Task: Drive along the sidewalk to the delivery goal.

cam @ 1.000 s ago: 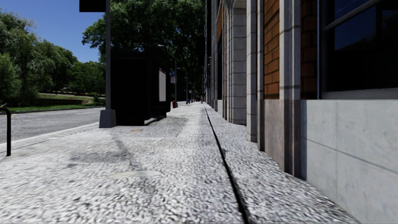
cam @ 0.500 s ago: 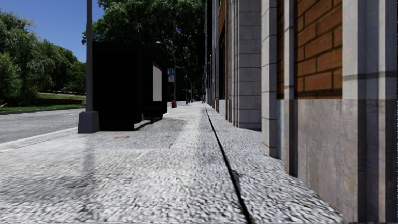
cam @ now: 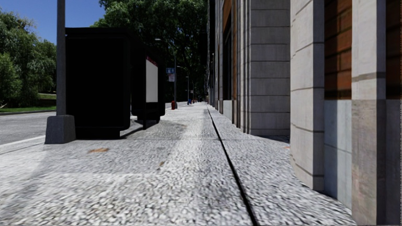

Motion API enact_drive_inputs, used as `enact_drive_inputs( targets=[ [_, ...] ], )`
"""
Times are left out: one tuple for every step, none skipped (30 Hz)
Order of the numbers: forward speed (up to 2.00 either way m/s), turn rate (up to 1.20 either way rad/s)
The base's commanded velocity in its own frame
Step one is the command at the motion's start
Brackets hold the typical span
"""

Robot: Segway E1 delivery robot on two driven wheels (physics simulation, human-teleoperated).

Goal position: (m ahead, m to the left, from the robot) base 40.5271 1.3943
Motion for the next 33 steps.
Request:
enact_drive_inputs(
  targets=[
    [2.00, 0.00],
    [2.00, 0.00],
    [2.00, 0.00],
    [2.00, 0.00],
    [2.00, 0.00],
    [2.00, 0.00],
    [2.00, 0.00],
    [2.00, 0.00],
    [2.00, 0.00],
    [2.00, 0.00],
    [2.00, 0.00],
    [2.00, 0.00],
    [2.00, 0.00],
    [2.00, 0.00],
    [2.00, 0.00],
    [2.00, 0.00],
    [2.00, 0.00],
    [2.00, 0.00],
    [2.00, 0.00],
    [2.00, 0.00],
    [2.00, 0.00],
    [2.00, 0.00],
    [2.00, 0.00],
    [2.00, 0.00],
    [2.00, 0.00],
    [2.00, 0.00],
    [2.00, 0.11],
    [2.00, 0.53],
    [2.00, 0.57],
    [2.00, 0.11],
    [2.00, 0.11],
    [2.00, 0.01],
    [2.00, 0.00]
  ],
)
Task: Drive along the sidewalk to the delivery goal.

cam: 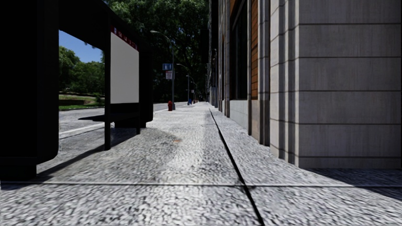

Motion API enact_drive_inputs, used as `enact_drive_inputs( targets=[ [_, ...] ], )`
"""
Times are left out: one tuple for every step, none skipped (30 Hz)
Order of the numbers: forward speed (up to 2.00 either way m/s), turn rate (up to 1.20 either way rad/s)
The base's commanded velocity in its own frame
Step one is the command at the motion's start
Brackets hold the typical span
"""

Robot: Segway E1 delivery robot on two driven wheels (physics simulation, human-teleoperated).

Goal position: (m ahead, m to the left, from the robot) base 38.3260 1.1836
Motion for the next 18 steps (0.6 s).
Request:
enact_drive_inputs(
  targets=[
    [2.00, 0.00],
    [2.00, 0.00],
    [2.00, 0.00],
    [2.00, 0.00],
    [2.00, 0.00],
    [2.00, 0.00],
    [2.00, 0.00],
    [2.00, 0.00],
    [2.00, 0.00],
    [2.00, 0.00],
    [2.00, 0.00],
    [2.00, 0.00],
    [2.00, 0.00],
    [2.00, 0.00],
    [2.00, 0.00],
    [2.00, 0.00],
    [2.00, 0.00],
    [2.00, 0.00]
  ],
)
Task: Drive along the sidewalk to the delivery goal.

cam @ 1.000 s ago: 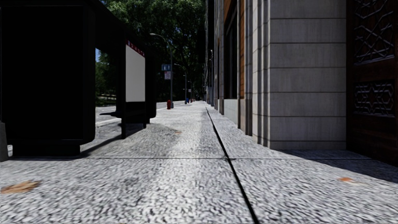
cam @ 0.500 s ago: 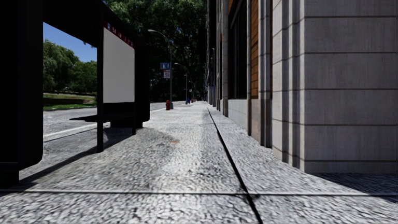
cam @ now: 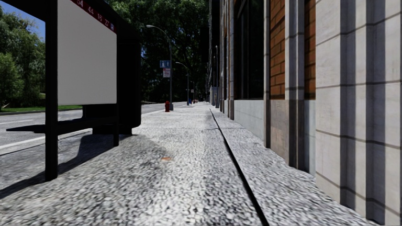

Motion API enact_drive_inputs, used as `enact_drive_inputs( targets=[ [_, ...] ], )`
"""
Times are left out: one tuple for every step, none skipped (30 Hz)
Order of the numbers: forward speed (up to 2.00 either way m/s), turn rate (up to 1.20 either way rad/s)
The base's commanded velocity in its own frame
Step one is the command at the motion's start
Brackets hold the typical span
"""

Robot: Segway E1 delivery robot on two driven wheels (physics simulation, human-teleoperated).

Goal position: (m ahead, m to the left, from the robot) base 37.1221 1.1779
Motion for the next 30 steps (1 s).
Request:
enact_drive_inputs(
  targets=[
    [2.00, 0.00],
    [2.00, 0.00],
    [2.00, 0.00],
    [2.00, 0.00],
    [2.00, 0.00],
    [2.00, 0.00],
    [2.00, 0.00],
    [2.00, 0.00],
    [2.00, 0.00],
    [2.00, 0.00],
    [2.00, 0.00],
    [2.00, 0.00],
    [2.00, 0.00],
    [2.00, 0.00],
    [2.00, 0.00],
    [2.00, 0.00],
    [2.00, 0.00],
    [2.00, 0.00],
    [2.00, 0.00],
    [2.00, 0.00],
    [2.00, 0.00],
    [2.00, 0.00],
    [2.00, 0.00],
    [2.00, 0.00],
    [2.00, 0.00],
    [2.00, 0.00],
    [2.00, 0.00],
    [2.00, 0.00],
    [2.00, 0.00],
    [2.00, 0.00]
  ],
)
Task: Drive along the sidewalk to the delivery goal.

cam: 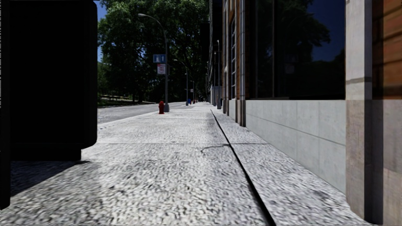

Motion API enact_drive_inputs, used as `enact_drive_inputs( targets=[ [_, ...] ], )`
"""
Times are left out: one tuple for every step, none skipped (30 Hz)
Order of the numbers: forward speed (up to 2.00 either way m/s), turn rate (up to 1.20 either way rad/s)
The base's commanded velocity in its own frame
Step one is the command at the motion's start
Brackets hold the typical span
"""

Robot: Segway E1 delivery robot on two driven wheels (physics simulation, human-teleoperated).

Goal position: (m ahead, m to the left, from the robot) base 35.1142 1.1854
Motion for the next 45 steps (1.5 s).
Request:
enact_drive_inputs(
  targets=[
    [2.00, 0.00],
    [2.00, 0.00],
    [2.00, 0.00],
    [2.00, 0.00],
    [2.00, 0.00],
    [2.00, 0.00],
    [2.00, 0.00],
    [2.00, 0.00],
    [2.00, 0.00],
    [2.00, 0.00],
    [2.00, 0.00],
    [2.00, 0.00],
    [2.00, 0.00],
    [2.00, 0.00],
    [2.00, 0.00],
    [2.00, 0.00],
    [2.00, 0.00],
    [2.00, 0.00],
    [2.00, 0.00],
    [2.00, 0.00],
    [2.00, 0.00],
    [2.00, 0.00],
    [2.00, 0.00],
    [2.00, 0.00],
    [2.00, 0.00],
    [2.00, 0.00],
    [2.00, 0.00],
    [2.00, 0.00],
    [2.00, 0.00],
    [2.00, 0.00],
    [2.00, 0.00],
    [2.00, 0.00],
    [2.00, 0.00],
    [2.00, 0.00],
    [2.00, 0.00],
    [2.00, 0.00],
    [2.00, 0.00],
    [2.00, 0.00],
    [2.00, 0.00],
    [2.00, 0.00],
    [2.00, 0.00],
    [2.00, 0.00],
    [2.00, 0.00],
    [2.00, 0.00],
    [2.00, 0.00]
  ],
)
